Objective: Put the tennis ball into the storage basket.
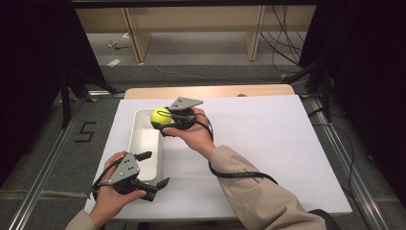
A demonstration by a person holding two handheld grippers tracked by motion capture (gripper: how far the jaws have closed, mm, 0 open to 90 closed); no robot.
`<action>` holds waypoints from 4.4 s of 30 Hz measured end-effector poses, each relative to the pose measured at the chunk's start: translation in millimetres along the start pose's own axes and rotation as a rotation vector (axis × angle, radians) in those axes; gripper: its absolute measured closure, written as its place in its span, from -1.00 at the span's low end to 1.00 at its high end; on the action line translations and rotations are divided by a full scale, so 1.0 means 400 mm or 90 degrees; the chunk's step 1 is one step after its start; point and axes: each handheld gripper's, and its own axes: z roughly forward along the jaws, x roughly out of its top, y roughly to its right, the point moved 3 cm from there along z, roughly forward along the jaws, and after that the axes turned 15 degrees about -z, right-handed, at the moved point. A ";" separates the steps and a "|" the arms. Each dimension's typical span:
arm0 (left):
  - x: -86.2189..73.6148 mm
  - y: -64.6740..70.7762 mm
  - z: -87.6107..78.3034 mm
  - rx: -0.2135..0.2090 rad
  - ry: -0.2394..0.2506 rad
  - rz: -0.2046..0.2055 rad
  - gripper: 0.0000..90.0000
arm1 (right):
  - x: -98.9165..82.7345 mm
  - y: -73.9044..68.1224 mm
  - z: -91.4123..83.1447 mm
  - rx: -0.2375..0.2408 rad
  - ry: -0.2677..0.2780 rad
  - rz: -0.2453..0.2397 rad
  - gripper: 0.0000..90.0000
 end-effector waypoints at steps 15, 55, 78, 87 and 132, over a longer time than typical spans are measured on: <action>0.000 0.000 0.000 0.000 -0.001 0.000 -1.00 | 0.009 -0.003 0.013 0.002 0.002 -0.003 -0.39; 0.001 -0.001 -0.001 -0.001 0.001 0.004 -1.00 | 0.025 -0.011 0.051 0.013 0.000 -0.005 -0.39; 0.000 0.001 0.000 -0.003 0.001 0.001 -1.00 | 0.033 -0.015 0.069 0.018 -0.001 -0.008 -0.39; 0.000 0.001 0.000 -0.003 0.000 0.001 -1.00 | 0.034 -0.016 0.075 0.019 -0.003 -0.007 -0.39; 0.001 0.001 -0.001 -0.004 0.002 0.003 -1.00 | 0.040 -0.032 0.120 0.034 -0.014 -0.009 -0.39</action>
